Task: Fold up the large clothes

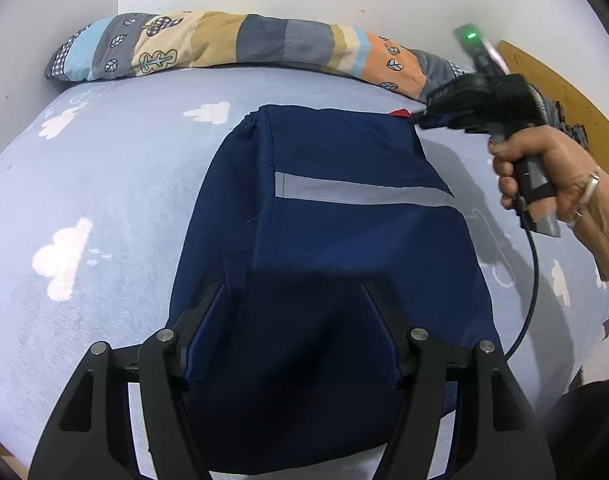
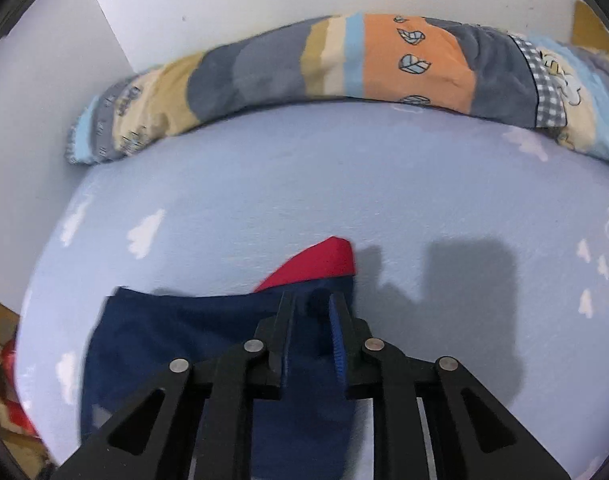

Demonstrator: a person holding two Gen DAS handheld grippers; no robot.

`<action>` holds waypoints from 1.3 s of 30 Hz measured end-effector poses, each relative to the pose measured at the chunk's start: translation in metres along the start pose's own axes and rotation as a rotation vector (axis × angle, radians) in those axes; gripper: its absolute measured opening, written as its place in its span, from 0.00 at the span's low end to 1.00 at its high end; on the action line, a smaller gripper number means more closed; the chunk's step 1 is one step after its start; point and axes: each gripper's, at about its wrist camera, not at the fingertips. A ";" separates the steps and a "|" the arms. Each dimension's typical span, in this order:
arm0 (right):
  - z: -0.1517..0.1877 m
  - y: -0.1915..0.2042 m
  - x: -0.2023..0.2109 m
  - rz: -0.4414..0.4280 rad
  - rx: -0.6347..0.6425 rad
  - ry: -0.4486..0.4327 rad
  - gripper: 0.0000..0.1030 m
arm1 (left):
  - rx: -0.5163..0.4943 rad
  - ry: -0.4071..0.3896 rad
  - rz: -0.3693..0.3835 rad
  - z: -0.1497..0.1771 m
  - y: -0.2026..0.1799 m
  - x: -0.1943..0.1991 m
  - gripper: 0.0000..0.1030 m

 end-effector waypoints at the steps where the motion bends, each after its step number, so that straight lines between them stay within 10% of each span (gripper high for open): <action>1: -0.002 0.001 -0.009 0.017 0.002 0.021 0.05 | 0.000 0.000 -0.003 -0.001 0.000 0.000 0.63; 6: 0.000 0.001 -0.064 0.090 0.021 0.145 0.01 | 0.004 -0.002 -0.009 -0.006 0.002 0.000 0.63; 11: 0.006 -0.007 -0.035 0.025 0.000 0.109 0.01 | 0.002 0.002 -0.004 -0.008 0.004 0.001 0.63; 30: 0.186 0.053 0.072 -0.059 0.209 0.058 0.06 | -0.044 0.045 -0.085 0.012 0.007 -0.015 0.63; 39: 0.251 0.049 0.025 -0.046 0.255 0.090 0.02 | -0.027 0.048 -0.128 0.020 0.001 -0.022 0.70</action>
Point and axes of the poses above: each gripper's, at about its wrist camera, not at the fingertips, and x roughly against the way its jaws point, y to its left, z to its underside, and after that the axes turned 11 degrees about y, right-handed
